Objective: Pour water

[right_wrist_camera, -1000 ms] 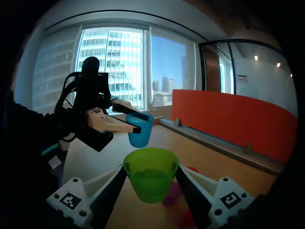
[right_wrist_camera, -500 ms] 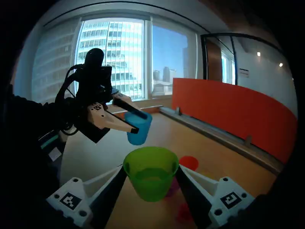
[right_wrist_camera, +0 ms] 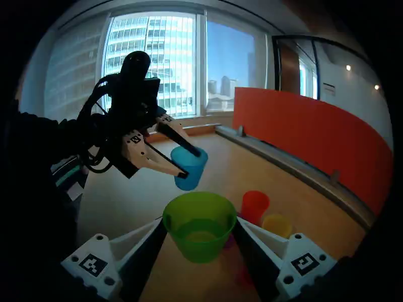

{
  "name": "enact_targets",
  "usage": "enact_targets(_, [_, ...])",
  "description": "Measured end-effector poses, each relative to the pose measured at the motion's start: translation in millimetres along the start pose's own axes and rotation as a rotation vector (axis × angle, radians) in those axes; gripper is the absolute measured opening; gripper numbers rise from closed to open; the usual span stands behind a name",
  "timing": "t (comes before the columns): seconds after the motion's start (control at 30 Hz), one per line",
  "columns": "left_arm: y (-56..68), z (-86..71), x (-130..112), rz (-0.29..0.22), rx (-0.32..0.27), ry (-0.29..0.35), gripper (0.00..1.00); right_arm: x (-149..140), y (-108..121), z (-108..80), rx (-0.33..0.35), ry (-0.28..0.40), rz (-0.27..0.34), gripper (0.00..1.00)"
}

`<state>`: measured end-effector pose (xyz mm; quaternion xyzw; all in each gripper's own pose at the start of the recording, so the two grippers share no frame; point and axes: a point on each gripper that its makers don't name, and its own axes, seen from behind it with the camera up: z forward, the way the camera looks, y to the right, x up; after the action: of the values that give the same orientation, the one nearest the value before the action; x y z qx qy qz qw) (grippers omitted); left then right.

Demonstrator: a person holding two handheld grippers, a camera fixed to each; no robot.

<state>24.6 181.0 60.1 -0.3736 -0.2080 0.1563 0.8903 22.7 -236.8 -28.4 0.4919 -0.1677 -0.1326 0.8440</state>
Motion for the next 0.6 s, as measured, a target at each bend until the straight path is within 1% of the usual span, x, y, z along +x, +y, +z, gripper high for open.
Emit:
enact_targets(0.27, [5.3,10.2,-21.1,0.005,-0.022,-0.049,0.89,-20.3,-3.8,8.6,0.027,-0.049,0.005,0.91])
enact_targets(0.6, [12.2,29.1,-50.9,0.012,-0.052,-0.124,0.89,-47.8,-5.4,18.1,0.043,-0.108,0.005,0.91])
